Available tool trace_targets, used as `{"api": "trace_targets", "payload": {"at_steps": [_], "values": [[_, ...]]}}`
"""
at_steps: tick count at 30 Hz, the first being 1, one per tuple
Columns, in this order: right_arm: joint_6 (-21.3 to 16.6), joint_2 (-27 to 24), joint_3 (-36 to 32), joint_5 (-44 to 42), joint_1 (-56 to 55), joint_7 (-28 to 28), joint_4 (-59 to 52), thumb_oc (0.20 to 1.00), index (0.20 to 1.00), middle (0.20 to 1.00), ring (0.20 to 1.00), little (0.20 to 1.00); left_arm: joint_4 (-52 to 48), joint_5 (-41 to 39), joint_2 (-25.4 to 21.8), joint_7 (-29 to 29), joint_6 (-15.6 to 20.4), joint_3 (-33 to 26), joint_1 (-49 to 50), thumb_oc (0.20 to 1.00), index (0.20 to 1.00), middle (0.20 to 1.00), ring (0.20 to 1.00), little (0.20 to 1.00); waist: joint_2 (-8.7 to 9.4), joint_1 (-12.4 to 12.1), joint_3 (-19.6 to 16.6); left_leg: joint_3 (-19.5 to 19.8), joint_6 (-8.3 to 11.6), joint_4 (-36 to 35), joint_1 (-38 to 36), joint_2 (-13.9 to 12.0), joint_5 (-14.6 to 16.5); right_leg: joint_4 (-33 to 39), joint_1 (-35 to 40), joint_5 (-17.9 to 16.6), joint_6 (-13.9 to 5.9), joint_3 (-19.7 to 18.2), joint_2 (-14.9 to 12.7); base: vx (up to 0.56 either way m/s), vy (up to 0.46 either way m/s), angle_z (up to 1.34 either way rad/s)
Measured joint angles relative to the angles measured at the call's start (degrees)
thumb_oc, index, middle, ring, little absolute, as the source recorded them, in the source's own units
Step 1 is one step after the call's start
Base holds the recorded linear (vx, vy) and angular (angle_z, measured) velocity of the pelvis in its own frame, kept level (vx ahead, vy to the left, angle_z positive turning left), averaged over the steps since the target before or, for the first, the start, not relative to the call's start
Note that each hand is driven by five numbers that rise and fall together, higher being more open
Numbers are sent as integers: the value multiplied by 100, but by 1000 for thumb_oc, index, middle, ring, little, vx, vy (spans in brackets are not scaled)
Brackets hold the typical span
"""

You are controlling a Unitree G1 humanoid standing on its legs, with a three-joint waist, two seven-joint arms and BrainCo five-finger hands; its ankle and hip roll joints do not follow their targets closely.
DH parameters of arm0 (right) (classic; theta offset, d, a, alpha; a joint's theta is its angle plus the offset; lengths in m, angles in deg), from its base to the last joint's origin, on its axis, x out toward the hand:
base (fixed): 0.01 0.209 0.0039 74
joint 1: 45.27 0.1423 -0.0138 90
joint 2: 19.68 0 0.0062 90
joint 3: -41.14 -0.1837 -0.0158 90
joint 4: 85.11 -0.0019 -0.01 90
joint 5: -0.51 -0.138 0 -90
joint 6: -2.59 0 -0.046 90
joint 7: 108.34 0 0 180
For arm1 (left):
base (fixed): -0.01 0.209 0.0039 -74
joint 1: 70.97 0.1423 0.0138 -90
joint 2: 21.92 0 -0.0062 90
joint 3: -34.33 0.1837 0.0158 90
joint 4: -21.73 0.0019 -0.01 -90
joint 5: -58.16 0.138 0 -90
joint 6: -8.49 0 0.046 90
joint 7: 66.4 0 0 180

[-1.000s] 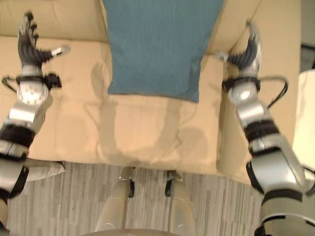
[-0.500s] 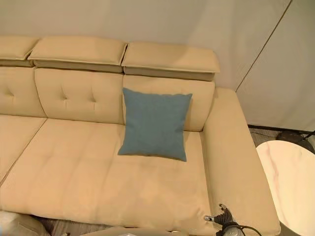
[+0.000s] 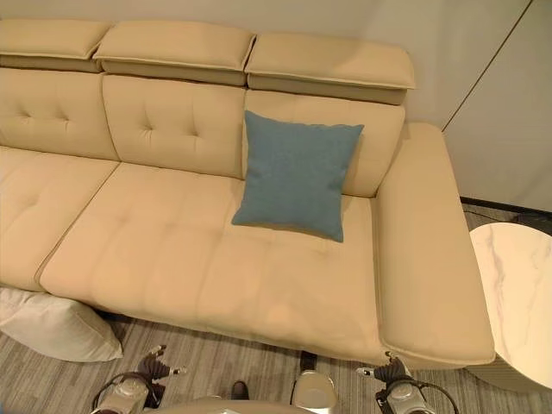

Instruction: Pick up all the scattered cushions and arrange them neatly on the sofa.

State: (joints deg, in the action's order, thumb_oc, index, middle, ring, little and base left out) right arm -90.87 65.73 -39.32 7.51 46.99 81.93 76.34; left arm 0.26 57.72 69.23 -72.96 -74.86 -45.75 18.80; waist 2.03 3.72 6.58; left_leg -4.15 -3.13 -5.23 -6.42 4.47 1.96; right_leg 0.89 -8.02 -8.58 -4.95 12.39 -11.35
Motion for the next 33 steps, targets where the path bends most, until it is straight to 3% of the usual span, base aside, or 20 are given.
{"api": "trace_targets", "payload": {"at_steps": [1,2,3,5,6,8,9,10,11,13,14,15,16,17,19,21,23,24,30,33], "values": [[63,178,23,116,133,4,117,1000,1000,1000,1000,1000,-97,0,-156,-7,-14,79,76,1000,1000,1000,1000,1000,388,-59,46,-18,-124,547,662,435,-13,-95,-572,-697,-234,-265,-354,-610,149,-30],[66,251,9,116,464,3,78,1000,1000,1000,1000,1000,-126,-2,-227,-4,-25,61,-35,1000,1000,1000,1000,1000,455,-7,253,-75,-399,1006,1287,450,-43,126,-861,-1328,-319,-567,-371,-558,22,-34],[127,180,128,114,533,-6,99,1000,1000,1000,1000,1000,-178,-3,-186,-18,-12,-104,-329,1000,1000,1000,1000,1000,226,-165,445,-141,-575,964,1498,250,-253,-993,-1065,-236,-601,-708,-52,-397,-41,-34],[123,171,228,111,485,-16,192,1000,1000,1000,1000,1000,-185,-3,-307,-25,30,-100,-353,1000,1000,1000,1000,1000,7,-455,488,-101,-461,889,1519,39,-505,-3469,-989,1524,-491,-1032,552,-198,-202,-7],[104,187,215,104,297,-18,91,1000,1000,1000,1000,1000,-171,-5,-424,-35,-2,-111,-218,1000,1000,1000,1000,1000,52,-621,368,66,-185,642,1449,99,-623,-3606,-372,2056,-238,-1198,815,-172,-307,34],[116,337,237,68,125,-8,73,1000,1000,1000,1000,1000,-155,-18,-522,-116,-2,-283,15,1000,1000,1000,1000,1000,189,-791,164,158,603,442,1687,172,-320,-1990,462,2589,513,-1180,1306,-160,-257,69],[53,419,286,36,103,15,-99,1000,1000,1000,1000,1000,-21,-19,-521,-118,-108,-466,-5,1000,1000,1000,1000,1000,444,-596,75,15,934,785,2199,249,38,-386,787,1803,1305,-1108,1392,-178,-243,74],[73,476,289,36,162,10,-60,1000,1000,1000,1000,1000,27,-24,-493,-118,-116,-486,-67,1000,1000,1000,1000,1000,602,-728,136,161,500,1322,2423,203,-47,-404,554,1507,1312,-1002,1176,-129,-178,79],[66,511,290,4,198,15,-53,1000,1000,1000,1000,1000,69,-26,-449,-123,-135,-425,-31,1000,1000,1000,1000,1000,655,-717,152,343,545,1736,2452,-31,26,-365,486,1272,1160,-938,1078,-147,-163,45],[84,141,259,-66,37,63,-148,1000,1000,1000,1000,1000,72,-73,-29,-126,-132,-189,75,1000,1000,1000,1000,1000,-215,-478,117,752,732,896,1886,-818,-446,-716,424,1578,964,-714,1538,-343,-138,99],[81,150,303,-124,10,63,-157,1000,1000,1000,1000,1000,-55,-89,-3,-134,-87,-49,125,1000,1000,1000,1000,1000,-302,-579,123,753,884,707,1901,-784,-476,-1249,72,1708,926,-817,1593,-379,-124,64],[65,140,353,-124,16,79,-194,1000,1000,1000,1000,1000,-233,-100,-53,-141,-84,-18,23,1000,1000,1000,1000,1000,-336,-592,154,752,1430,699,2141,-876,-756,-1787,-275,1832,1100,-708,1841,-162,-60,103],[73,290,357,-133,92,120,-148,1000,1000,1000,1000,1000,-104,-110,-218,-145,-131,19,-248,1000,1000,1000,1000,1000,217,-423,261,493,1079,1282,2399,-422,-302,-1398,-388,1544,1521,-549,1395,-131,-38,97],[94,336,317,-148,164,111,-26,1000,1000,1000,1000,1000,-68,-106,-211,-126,-131,14,-285,1000,1000,1000,1000,1000,381,-472,263,434,798,1940,2438,-337,-70,-1161,-359,1423,1477,-553,1232,-116,2,88],[74,309,258,-184,174,121,-44,1000,1000,1000,1000,1000,104,-106,-156,-137,-151,-45,-272,1000,1000,1000,1000,1000,456,-396,213,372,788,2645,1978,-333,306,-628,-74,1010,1425,-430,1097,-79,83,50],[82,177,197,-188,15,116,-30,1000,1000,1000,1000,1000,4,-96,-31,-90,-127,40,-331,1000,1000,1000,1000,1000,226,-15,53,96,763,2364,1058,-511,650,82,265,583,1152,62,1060,-10,113,126],[126,96,19,-186,68,102,-13,1000,1000,1000,1000,1000,-87,-90,123,-81,-101,238,-398,1000,1000,1000,1000,1000,-128,2,32,149,424,544,273,-551,492,73,27,374,941,66,1172,-49,139,23],[125,164,1,-184,131,100,-3,1000,1000,1000,1000,1000,-69,-87,100,-83,-124,236,-382,1000,1000,1000,1000,1000,-89,-20,42,126,299,281,171,-487,419,61,-22,281,866,1,1110,-72,165,-22],[188,456,58,-113,130,38,94,1000,1000,1000,1000,1000,21,-9,-268,-90,-127,99,-59,1000,1000,1000,1000,1000,167,-135,42,65,-215,164,372,-14,49,-517,-576,181,102,-308,566,-93,72,3],[191,452,42,-116,127,12,96,1000,1000,1000,1000,1000,27,-13,-368,-97,-134,63,-60,1000,1000,1000,1000,1000,91,-222,125,644,-172,139,480,-43,-148,-720,-152,771,-129,-1197,776,12,-117,87]]}}
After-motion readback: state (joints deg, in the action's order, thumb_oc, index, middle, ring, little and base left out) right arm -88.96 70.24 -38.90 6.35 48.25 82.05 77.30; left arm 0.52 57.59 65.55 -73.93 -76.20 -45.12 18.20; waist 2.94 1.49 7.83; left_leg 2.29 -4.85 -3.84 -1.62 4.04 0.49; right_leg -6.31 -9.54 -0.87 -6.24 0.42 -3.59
